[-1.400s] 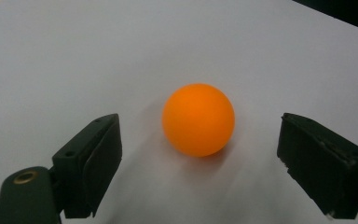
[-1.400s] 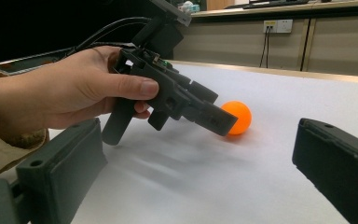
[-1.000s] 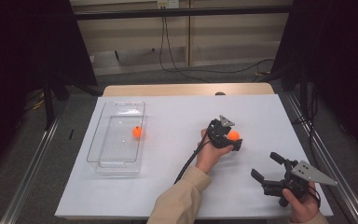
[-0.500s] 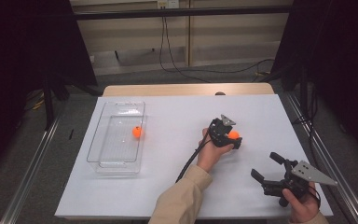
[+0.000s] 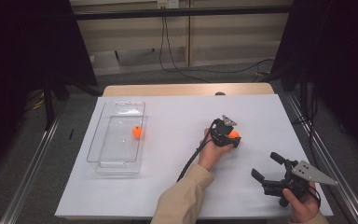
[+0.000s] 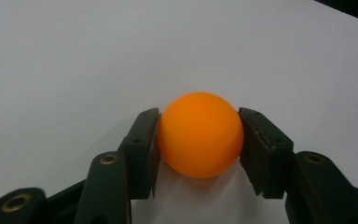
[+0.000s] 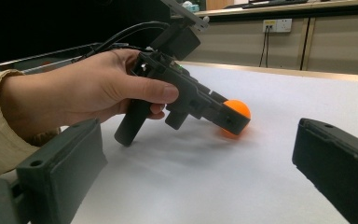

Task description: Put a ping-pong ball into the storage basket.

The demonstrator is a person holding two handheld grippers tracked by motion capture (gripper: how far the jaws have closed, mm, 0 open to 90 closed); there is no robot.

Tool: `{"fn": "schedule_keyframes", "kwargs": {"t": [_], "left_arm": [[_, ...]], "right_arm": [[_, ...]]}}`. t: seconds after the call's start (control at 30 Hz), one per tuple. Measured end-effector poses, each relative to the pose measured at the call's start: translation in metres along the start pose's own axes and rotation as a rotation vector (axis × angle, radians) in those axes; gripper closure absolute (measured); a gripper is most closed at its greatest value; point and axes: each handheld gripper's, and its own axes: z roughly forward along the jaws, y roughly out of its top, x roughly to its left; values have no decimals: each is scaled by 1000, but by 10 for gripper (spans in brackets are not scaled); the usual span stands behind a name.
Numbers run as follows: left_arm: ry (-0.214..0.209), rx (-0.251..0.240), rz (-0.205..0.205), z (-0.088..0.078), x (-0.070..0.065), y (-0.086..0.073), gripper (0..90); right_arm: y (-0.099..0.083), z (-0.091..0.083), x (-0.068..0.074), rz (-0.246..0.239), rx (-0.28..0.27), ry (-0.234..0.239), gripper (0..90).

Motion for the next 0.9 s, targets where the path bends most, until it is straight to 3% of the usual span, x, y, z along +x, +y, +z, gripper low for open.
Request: {"fn": "schedule_keyframes", "kwargs": {"t": [0.43, 0.9], "left_arm": [[-12, 28, -15, -9, 0, 0, 510], [-50, 22, -37, -26, 3, -7, 510]], "right_arm": [[0, -1, -1, -4, -2, -2, 16], [0, 0, 0, -5, 0, -3, 16]]}}
